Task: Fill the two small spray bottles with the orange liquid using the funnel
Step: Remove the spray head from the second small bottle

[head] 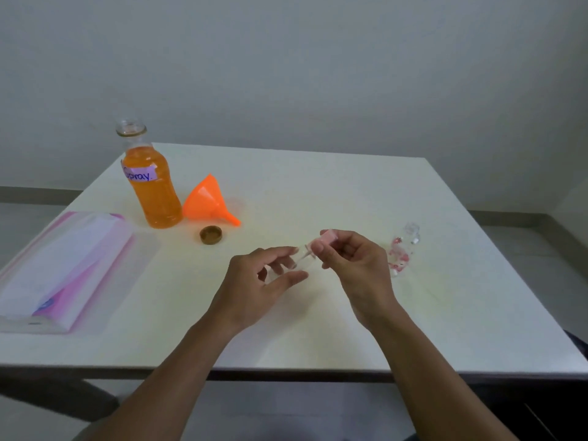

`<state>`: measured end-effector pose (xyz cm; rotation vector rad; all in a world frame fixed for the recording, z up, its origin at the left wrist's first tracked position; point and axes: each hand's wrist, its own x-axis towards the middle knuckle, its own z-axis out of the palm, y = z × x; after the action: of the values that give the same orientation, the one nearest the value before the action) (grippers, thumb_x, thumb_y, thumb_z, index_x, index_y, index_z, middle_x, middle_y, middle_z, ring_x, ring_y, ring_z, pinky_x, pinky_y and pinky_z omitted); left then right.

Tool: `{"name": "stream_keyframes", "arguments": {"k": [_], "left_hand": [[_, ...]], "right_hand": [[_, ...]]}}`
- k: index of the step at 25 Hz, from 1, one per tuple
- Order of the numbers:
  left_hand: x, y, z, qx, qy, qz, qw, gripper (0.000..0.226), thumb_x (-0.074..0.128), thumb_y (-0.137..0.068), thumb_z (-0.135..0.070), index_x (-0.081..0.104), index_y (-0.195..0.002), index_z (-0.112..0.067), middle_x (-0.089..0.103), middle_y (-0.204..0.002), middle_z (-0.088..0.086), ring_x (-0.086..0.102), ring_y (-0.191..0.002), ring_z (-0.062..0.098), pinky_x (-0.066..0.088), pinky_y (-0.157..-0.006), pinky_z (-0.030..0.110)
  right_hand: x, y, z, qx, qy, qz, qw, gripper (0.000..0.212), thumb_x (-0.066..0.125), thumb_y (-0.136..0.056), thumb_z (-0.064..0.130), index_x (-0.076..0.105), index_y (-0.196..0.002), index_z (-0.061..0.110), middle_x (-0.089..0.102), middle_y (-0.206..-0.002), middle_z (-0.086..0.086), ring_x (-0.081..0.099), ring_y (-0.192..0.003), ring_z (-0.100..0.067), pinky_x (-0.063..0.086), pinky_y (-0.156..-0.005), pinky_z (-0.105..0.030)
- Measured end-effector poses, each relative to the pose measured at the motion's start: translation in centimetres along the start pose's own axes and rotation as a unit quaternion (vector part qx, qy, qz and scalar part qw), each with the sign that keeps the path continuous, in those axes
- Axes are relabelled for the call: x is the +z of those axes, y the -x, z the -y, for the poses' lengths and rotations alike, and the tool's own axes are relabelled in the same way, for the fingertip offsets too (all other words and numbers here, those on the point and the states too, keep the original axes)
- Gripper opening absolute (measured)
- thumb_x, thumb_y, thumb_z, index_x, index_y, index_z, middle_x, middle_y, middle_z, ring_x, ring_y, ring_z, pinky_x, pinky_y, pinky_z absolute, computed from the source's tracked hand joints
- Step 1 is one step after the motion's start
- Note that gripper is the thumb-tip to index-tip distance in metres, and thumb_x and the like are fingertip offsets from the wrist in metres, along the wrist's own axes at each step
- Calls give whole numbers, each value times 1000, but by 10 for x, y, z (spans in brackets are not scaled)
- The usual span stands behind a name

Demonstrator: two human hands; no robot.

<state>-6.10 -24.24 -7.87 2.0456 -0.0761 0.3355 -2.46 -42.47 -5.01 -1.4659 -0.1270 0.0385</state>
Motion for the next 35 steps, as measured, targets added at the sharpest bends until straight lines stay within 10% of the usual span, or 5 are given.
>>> {"name": "stream_keyframes", "arguments": {"k": [10,19,23,29,35], "left_hand": [[-2,-3,-4,-52,85,88,991,41,64,-84,-47,70,-120,-28,76,-95,-11,67,-84,13,55,-84,33],[-5,0,0,-67,59,84,992,27,69,-86,-42,71,-114,-39,73,-89,-13,47,-62,4,45,-61,14],[-5,0,-2,-61,48,85,993,32,69,-87,-41,70,-118,-35,75,-100,-13,58,-70,3,48,-67,13],[-4,-2,2,-97,69,119,986,29,69,-89,-37,71,-118,-29,76,-97,-11,64,-79,15,54,-76,28],[-7,-1,-7,-98,121,148,977,28,63,-93,-33,70,-117,-22,76,-96,-6,65,-76,8,48,-67,14]], "right_hand": [[-10,-3,17,13,28,124,992,69,68,-93,20,36,-153,28,73,-125,2,66,-121,-13,48,-100,-28],[-15,-5,13,36,46,143,988,86,72,-91,11,23,-158,32,73,-124,1,66,-121,-15,48,-100,-30],[-5,-4,7,44,96,78,991,91,85,-73,44,38,-150,35,74,-115,-2,70,-109,-14,53,-100,-38],[-9,-5,6,43,36,94,994,67,71,-90,1,44,-147,24,75,-110,-13,71,-110,-22,56,-87,-24],[-10,-6,9,74,-10,130,989,96,79,-81,10,25,-156,37,69,-132,3,63,-125,-15,43,-107,-36]]}}
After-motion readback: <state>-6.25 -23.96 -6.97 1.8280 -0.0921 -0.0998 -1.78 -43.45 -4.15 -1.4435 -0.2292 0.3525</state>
